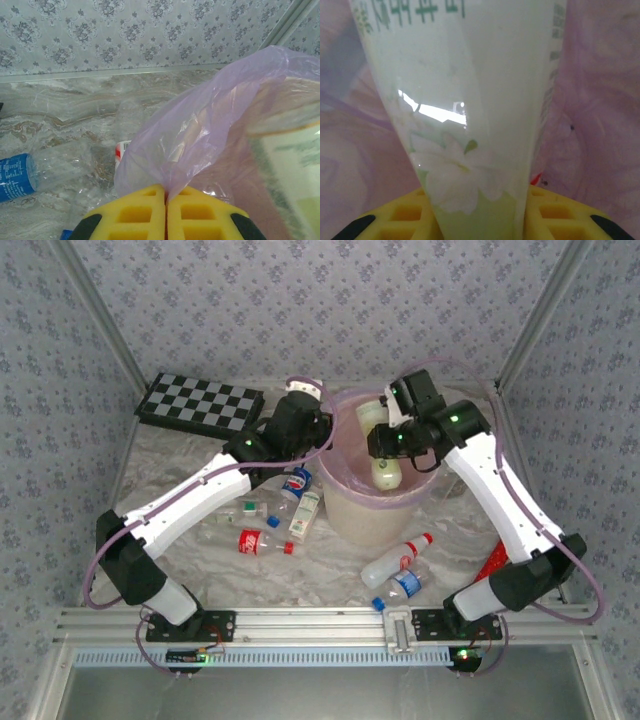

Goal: Put the plastic bottles in the bin

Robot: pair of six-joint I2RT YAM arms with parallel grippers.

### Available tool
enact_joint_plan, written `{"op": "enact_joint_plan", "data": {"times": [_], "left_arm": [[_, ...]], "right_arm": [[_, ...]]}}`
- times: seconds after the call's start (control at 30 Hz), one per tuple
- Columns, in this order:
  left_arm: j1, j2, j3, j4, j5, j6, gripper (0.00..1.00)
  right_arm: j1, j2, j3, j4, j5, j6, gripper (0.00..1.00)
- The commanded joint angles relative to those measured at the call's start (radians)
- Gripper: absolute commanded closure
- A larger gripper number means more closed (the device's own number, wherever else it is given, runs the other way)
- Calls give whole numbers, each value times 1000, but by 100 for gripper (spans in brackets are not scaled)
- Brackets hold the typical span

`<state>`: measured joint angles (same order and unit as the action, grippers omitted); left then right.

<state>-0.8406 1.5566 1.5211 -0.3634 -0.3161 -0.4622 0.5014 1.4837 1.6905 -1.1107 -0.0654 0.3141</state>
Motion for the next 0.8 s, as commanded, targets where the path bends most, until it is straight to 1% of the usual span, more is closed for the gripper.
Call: {"op": "enact_joint_plan", "data": {"times": [0.0,0.1,0.27,0.4,0.57,0.77], "left_arm": [[-11,-11,-15,-35,-33,24,100],[-14,-12,-15,-36,-40,29,100],[-17,-13,-19,-43,-50,35,100],[-19,-20,-22,-43,-56,37,100],[-20,-27,-30,-37,-59,39,100],[-22,-31,-36,-37,-70,34,100]], "right_arm": [[33,35,-23,-48,77,-14,76],[56,68,-55,-33,100,4,76],[81,122,-113,-2,100,31,77],[83,145,-185,58,78,66,77],[86,210,-244,120,71,106,77],[79,280,-314,195,59,165,72]]}}
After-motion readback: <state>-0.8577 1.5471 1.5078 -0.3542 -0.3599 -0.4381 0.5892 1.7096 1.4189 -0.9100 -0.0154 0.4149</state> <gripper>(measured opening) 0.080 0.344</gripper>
